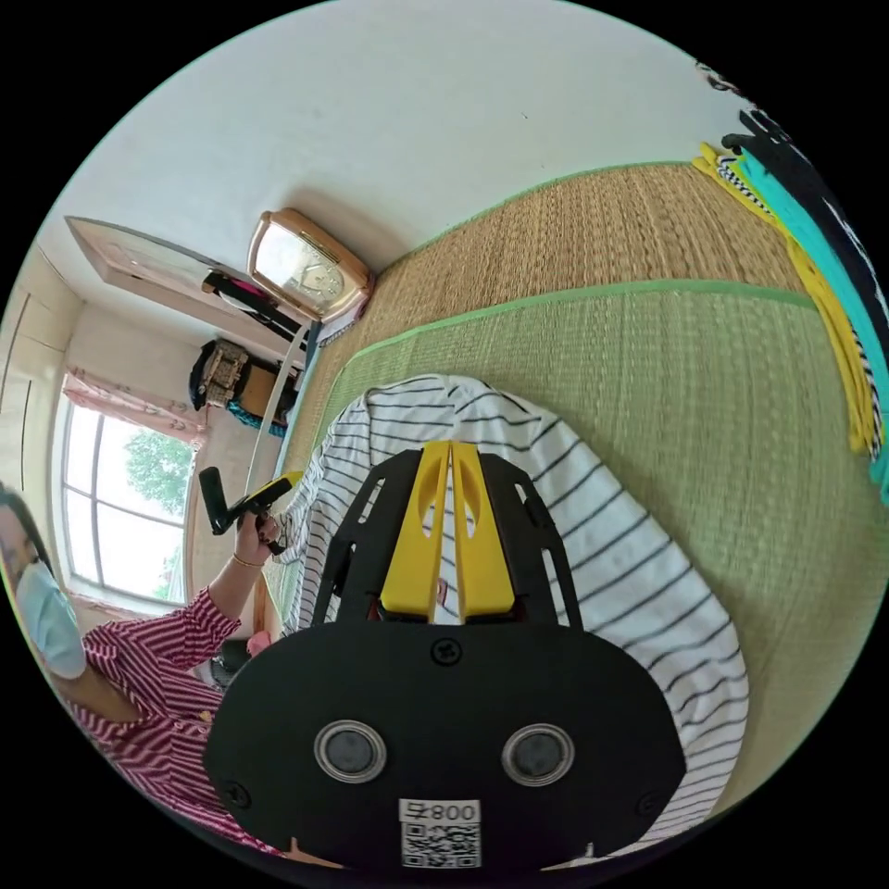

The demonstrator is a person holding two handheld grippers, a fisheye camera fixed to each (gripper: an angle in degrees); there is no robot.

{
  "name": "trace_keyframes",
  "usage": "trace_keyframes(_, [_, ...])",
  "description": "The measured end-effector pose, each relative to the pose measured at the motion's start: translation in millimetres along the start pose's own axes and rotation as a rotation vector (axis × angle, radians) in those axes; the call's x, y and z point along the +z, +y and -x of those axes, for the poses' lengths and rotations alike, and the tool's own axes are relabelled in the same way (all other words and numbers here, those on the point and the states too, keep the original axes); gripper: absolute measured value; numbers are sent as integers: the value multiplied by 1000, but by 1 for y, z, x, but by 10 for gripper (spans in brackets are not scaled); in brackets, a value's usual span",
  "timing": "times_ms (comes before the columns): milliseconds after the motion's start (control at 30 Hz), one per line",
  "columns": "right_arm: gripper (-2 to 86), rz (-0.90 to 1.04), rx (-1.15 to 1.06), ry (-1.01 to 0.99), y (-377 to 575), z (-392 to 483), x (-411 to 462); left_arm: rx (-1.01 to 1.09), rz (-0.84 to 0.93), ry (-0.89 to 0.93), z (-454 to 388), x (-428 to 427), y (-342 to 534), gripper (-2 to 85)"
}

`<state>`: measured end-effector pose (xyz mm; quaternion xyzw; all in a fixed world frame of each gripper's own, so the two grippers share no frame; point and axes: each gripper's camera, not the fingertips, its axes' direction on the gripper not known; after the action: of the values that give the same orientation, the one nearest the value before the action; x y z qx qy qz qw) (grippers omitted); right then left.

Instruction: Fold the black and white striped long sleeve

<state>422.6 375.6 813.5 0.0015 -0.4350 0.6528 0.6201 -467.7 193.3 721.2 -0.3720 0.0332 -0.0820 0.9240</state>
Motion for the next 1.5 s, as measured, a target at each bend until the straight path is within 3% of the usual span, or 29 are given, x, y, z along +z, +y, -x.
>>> trace_keyframes(133, [1, -37, 107, 111, 100, -18, -46, -81, 105, -150, 37, -2, 57, 1])
trace_keyframes(233, [1, -9, 229, 220, 150, -44, -59, -41, 87, -220, 54, -1, 65, 1])
trace_keyframes(367, [1, -33, 239, 230, 156, -55, -75, -63, 115, -340, 82, 10, 48, 2])
trace_keyframes(533, [8, 11, 252, 286, 123, -47, -88, -98, 81, -318, 89, -2, 57, 5])
trace_keyframes(667, [28, 4, 248, 236, 147, -28, -107, -110, 52, -73, 83, -21, 117, 17])
trace_keyframes(833, [69, 59, 272, 76, 234, 6, -118, -198, 112, 147, 76, -25, 216, 49])
trace_keyframes(1033, [86, 162, 309, 66, 335, 42, -122, -327, 176, 268, 75, -23, 310, 73])
trace_keyframes(1400, [90, 134, 403, -17, 422, 46, -150, -108, 132, 101, 57, -18, 310, 84])
trace_keyframes(1500, [90, 123, 417, -33, 429, 46, -159, -52, 242, 27, 53, 5, 305, 82])
